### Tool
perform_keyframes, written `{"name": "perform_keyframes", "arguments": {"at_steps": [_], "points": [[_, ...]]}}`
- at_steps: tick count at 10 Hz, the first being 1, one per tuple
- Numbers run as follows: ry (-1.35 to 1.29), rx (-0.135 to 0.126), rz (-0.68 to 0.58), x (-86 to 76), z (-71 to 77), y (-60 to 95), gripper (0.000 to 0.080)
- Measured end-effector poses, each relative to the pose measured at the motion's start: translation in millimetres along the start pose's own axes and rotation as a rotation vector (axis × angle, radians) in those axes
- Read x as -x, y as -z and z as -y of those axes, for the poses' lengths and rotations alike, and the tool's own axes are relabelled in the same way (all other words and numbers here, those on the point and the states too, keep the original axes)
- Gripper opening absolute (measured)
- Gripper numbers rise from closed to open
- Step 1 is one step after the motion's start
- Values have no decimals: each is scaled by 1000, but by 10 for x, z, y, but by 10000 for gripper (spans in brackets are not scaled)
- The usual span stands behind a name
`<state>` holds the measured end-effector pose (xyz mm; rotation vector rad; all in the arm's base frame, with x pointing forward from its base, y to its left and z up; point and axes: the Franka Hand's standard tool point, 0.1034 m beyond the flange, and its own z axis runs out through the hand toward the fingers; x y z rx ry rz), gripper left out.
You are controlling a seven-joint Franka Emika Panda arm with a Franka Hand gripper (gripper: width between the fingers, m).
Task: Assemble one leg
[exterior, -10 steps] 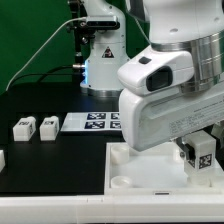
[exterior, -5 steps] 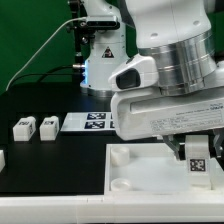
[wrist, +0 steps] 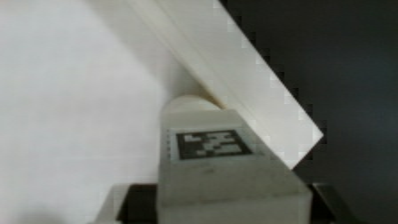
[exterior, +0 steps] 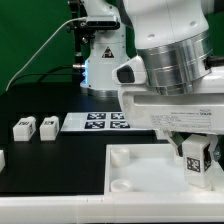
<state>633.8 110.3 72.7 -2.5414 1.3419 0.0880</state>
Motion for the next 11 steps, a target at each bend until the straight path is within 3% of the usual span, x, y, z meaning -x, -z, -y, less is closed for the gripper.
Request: {"name": "perform_keyframes", "arguments": {"at_steps": [2,4,6,7,8,9,10,11], "points": [[-330,-92,-13,3,-49,0,300],[-549,-119,24,14,-54,2,300],[-485,-118,21,23,-52,-3,338],[-484,-118,21,27,-51,-5,529],[-364,-101,16,51,-53,-12,615],[-132,-62,14,119,-30,-16,615],[85,8,30,219,3,-9,643],[171,-3,23,204,56,1,643]]}}
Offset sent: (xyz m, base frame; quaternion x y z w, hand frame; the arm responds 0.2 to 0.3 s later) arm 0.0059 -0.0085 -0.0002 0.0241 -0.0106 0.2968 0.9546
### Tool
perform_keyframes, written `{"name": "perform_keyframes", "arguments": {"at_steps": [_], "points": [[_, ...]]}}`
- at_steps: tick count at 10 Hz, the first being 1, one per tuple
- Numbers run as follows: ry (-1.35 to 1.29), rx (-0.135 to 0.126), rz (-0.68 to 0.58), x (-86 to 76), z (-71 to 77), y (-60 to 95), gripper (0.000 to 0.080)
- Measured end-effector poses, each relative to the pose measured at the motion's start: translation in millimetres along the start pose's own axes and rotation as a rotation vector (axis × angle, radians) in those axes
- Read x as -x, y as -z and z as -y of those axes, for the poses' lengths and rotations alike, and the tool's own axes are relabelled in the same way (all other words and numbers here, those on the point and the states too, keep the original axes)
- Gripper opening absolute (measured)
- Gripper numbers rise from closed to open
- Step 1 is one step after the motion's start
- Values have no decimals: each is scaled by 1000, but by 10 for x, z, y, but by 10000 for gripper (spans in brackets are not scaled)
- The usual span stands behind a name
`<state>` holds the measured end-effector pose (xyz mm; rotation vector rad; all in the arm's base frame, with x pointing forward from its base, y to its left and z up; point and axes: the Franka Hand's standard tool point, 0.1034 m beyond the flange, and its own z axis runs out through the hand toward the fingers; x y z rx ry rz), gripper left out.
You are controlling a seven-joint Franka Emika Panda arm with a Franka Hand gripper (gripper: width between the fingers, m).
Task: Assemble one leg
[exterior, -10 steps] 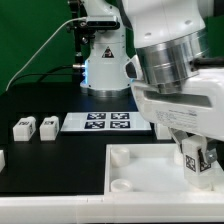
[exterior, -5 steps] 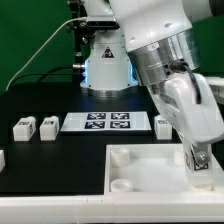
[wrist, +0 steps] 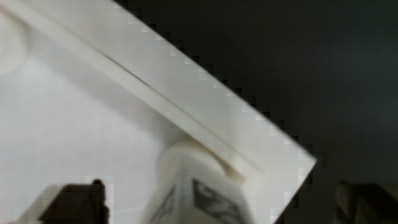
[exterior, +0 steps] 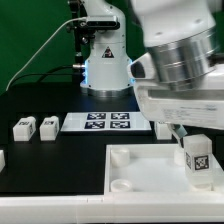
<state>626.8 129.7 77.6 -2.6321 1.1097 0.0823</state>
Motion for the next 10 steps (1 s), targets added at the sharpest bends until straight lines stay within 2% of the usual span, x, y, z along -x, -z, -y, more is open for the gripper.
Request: {"name": "perform_keyframes", "arguments": {"at_steps": [4,5,7,8,10], "points": [[429,9,1,-31,-31,2,649],[541,21,-6,-86,-29,37,649],[758,22,-11,-203,-52,28,649],[824,24,-12,-212,-55,25,649],[786,22,-10,-200,-52,18,640]]}}
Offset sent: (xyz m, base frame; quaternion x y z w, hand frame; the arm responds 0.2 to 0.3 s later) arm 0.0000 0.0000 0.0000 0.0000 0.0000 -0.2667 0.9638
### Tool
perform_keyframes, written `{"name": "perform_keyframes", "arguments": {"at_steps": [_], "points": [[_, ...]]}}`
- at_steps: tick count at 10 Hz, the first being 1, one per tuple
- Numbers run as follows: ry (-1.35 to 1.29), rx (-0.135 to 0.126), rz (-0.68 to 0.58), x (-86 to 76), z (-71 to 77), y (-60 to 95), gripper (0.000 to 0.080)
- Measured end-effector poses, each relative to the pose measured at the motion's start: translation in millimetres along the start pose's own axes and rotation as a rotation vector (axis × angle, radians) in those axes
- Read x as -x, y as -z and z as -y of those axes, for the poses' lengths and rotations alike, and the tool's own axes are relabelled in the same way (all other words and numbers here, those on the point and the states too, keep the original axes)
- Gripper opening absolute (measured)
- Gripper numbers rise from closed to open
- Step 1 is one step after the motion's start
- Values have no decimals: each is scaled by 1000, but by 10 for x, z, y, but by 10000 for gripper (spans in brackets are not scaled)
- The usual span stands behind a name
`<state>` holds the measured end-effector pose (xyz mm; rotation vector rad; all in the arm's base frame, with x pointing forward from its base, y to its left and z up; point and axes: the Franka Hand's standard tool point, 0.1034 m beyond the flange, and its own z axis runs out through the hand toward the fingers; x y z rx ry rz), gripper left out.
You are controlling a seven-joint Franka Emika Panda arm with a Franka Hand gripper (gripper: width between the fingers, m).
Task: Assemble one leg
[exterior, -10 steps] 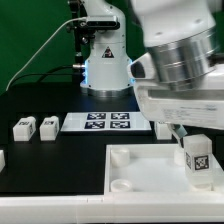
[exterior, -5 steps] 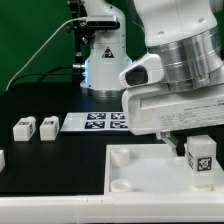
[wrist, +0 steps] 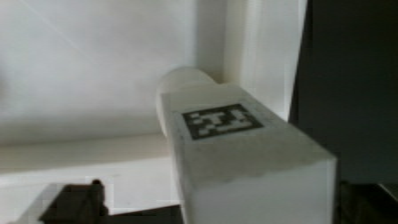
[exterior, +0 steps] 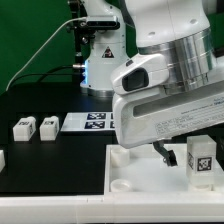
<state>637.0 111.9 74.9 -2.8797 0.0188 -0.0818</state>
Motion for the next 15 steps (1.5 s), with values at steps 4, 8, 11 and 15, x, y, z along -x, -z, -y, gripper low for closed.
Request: {"name": "perform_keyframes", "arguments": {"at_steps": [4,8,11,15], "points": [[-279,1,-2,1,-37,0,304],[-726,-1,-11,-7,-64,-8,304],[-1289,-96,-49,66,-80,-25,304],[-1522,-124,-29,105,11,-56,306]]}}
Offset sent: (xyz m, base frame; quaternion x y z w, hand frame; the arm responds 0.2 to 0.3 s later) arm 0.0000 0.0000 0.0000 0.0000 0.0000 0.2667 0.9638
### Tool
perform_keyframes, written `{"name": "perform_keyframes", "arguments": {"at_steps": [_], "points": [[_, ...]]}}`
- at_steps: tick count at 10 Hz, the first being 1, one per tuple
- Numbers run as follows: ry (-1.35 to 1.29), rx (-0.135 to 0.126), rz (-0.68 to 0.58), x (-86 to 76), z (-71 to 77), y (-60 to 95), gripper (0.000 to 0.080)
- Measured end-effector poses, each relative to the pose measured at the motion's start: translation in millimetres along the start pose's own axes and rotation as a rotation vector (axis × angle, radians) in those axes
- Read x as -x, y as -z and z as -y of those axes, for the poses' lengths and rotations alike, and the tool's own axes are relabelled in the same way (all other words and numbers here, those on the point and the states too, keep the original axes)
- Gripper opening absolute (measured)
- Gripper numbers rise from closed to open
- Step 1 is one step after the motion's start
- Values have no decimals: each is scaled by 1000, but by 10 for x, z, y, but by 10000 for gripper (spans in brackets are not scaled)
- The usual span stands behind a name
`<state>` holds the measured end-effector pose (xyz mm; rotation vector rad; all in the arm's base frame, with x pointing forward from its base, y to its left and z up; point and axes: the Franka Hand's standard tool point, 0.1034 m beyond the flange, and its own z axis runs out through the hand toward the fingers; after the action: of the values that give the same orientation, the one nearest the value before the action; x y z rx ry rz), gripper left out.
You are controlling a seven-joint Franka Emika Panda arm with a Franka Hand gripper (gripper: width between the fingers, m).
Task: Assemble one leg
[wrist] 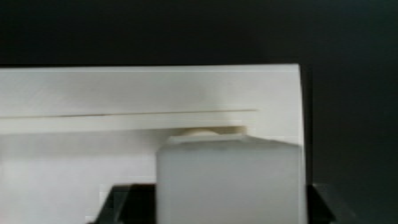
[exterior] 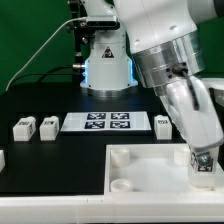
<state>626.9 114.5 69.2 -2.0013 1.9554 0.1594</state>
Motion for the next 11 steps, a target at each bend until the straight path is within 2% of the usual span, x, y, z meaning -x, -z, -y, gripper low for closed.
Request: {"name": "perform_keyframes", "arguments": {"at_steps": [1,2,3,4,5,8,9,10,11], "points": [[1,0,0,3,-1,-2,306],[89,8,-2,7,-8,-4,497],[267,25,0,26,-22,-5,601],[437,65,5,59,-39,2,634],[607,86,-8,80,-31,10,634],[917,88,4,58,-31,5,649],[1036,98,-4,62,-29,3,649],[1221,136,-60,121,-3,-4,649],[1407,163,-69,145,9,-15,649]]}}
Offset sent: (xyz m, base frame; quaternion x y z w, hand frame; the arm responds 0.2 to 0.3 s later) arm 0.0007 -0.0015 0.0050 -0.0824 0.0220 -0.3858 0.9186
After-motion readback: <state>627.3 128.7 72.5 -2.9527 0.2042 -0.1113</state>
